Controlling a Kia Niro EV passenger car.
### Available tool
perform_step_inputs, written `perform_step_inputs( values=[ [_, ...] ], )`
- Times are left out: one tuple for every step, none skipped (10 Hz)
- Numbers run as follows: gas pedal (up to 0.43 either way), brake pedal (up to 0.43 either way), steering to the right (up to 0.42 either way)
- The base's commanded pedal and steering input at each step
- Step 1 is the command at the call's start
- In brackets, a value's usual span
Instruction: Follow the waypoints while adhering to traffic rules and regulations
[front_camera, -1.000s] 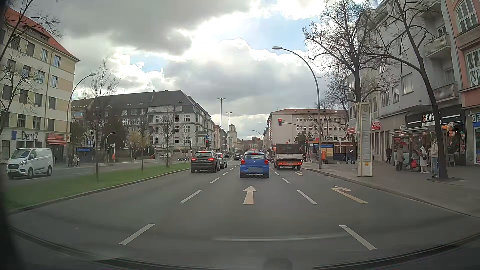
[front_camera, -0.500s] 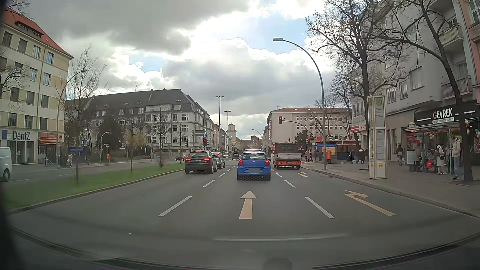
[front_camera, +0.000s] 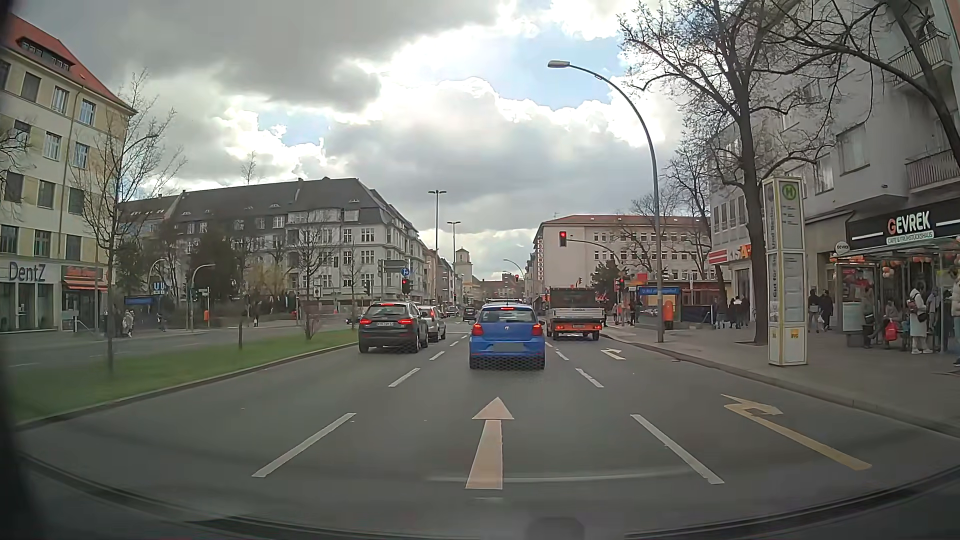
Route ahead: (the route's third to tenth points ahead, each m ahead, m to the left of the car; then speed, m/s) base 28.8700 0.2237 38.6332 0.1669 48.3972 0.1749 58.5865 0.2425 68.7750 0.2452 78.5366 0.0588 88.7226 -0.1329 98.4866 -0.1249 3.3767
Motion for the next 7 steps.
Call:
perform_step_inputs(
  values=[
    [0.000, 0.037, -0.002],
    [0.000, 0.037, -0.002],
    [0.000, 0.037, -0.002],
    [0.000, 0.037, -0.002],
    [0.000, 0.049, -0.003],
    [0.000, 0.067, -0.004],
    [0.000, 0.104, -0.007]
  ],
)
